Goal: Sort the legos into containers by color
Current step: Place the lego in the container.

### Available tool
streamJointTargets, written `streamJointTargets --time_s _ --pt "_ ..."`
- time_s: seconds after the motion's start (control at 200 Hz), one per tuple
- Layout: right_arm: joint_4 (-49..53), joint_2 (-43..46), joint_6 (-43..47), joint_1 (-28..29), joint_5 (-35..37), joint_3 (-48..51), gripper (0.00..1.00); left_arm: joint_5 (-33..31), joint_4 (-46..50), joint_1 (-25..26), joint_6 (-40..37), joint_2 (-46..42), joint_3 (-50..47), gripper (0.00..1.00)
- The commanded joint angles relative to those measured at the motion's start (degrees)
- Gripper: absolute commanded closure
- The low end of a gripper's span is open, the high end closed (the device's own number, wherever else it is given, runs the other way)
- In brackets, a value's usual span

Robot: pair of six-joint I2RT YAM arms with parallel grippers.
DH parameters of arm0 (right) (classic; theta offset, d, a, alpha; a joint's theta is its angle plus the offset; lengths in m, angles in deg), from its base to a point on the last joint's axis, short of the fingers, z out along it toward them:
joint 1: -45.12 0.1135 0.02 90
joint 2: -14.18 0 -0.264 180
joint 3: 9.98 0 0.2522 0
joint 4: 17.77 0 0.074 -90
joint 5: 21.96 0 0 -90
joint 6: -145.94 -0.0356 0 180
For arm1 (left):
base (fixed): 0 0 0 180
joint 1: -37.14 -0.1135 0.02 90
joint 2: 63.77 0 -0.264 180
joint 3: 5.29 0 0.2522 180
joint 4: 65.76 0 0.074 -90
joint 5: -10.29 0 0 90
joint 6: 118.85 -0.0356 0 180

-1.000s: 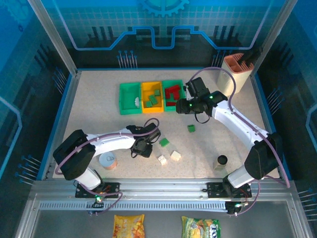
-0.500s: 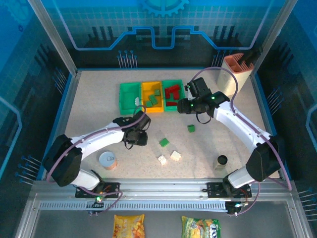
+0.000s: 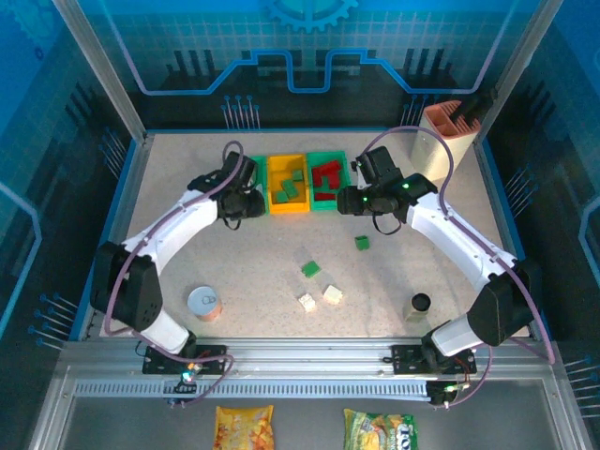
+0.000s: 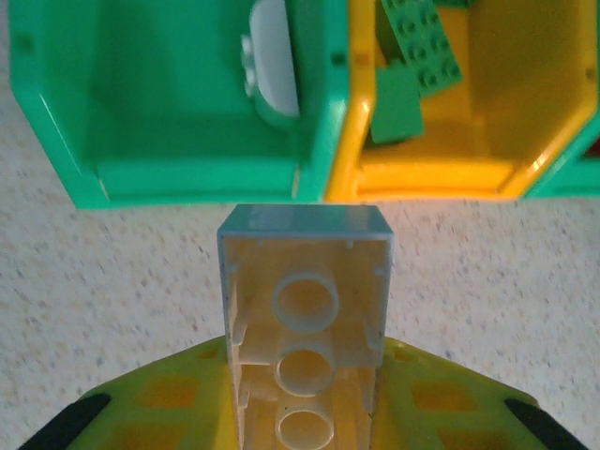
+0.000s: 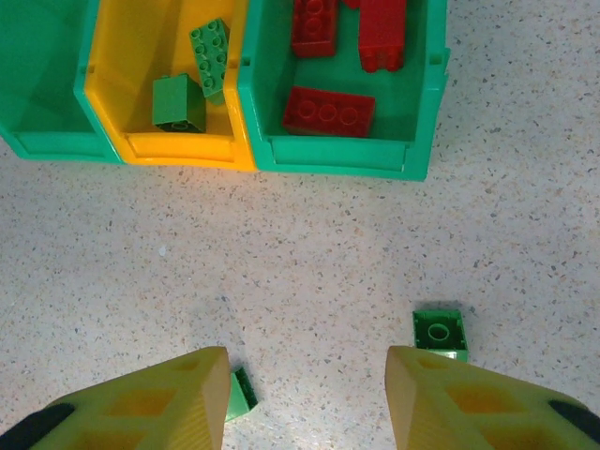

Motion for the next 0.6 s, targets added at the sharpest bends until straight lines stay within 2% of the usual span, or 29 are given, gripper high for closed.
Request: streamJointTargets --time_s 0.0,0.305,0.595 --pt "1.61 2.03 -0.22 -0.72 1.27 0.61 0.52 0.98 1.88 -2.57 -3.24 4.40 5.09 0.68" --pt "2.76 2.97 -0.55 -0.65 1.70 0.89 0.52 1.62 3.76 -6.56 -5.95 18.03 18.10 0.68" --pt "3.89 4.30 -1.00 -0.68 2.13 1.88 0.52 1.37 4.89 -8.49 -7.09 27.70 25.18 0.68"
